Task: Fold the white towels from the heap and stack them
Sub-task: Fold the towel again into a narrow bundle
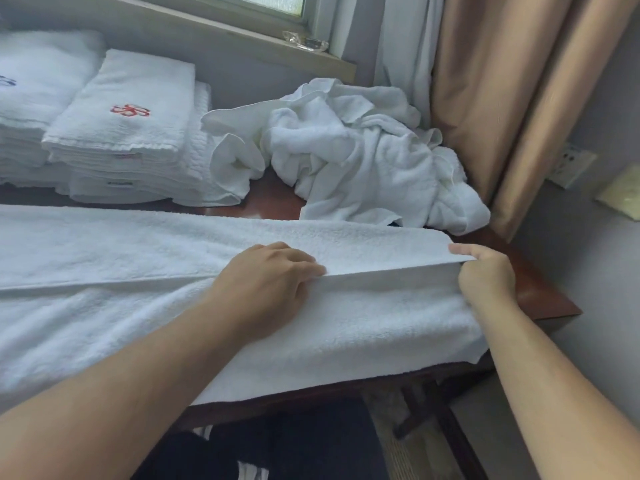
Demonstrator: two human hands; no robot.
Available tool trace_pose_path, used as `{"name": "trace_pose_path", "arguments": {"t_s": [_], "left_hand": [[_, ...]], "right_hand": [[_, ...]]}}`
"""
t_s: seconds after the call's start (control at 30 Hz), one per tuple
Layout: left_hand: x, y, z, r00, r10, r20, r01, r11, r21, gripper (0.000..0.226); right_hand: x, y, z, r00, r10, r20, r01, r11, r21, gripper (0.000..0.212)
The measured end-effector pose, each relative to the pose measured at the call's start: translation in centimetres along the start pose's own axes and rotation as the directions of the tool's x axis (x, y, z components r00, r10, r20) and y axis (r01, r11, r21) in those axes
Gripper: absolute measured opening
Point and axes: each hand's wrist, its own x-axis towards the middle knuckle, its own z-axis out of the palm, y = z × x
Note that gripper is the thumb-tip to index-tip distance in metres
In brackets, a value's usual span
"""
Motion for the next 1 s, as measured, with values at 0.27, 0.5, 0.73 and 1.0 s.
{"name": "trace_pose_path", "arguments": {"t_s": [0.27, 0.5, 0.73, 1.0], "left_hand": [[0.0, -0.1, 0.4, 0.999, 0.012, -0.033, -0.012, 1.0, 0.003, 0.03], [-0.3, -0.5, 0.4, 1.0, -0.005, -0.003, 0.005, 1.0, -0.021, 0.028], [-0.7, -1.2, 0.7, 0.98, -0.066, 0.186, 0.077, 0.996, -0.051, 0.043], [-1.0, 0.4, 1.4, 0.939, -0.128, 0.318, 0.131, 0.991, 0.012, 0.057]], "right_hand": [[-1.4, -3.2, -0.1, 0.959, -0.064, -0.277, 0.122, 0.973, 0.198, 0.047], [-1.6, -4.5, 4.0, 0.857, -0.041, 0.514, 0.349, 0.78, -0.519, 0.074], [1.3, -3.0, 4.7, 0.882, -0.021, 0.471, 0.325, 0.751, -0.575, 0.07], [-0.8, -1.5, 1.8, 0.907, -0.372, 0.198, 0.407, 0.894, -0.186, 0.029]]}}
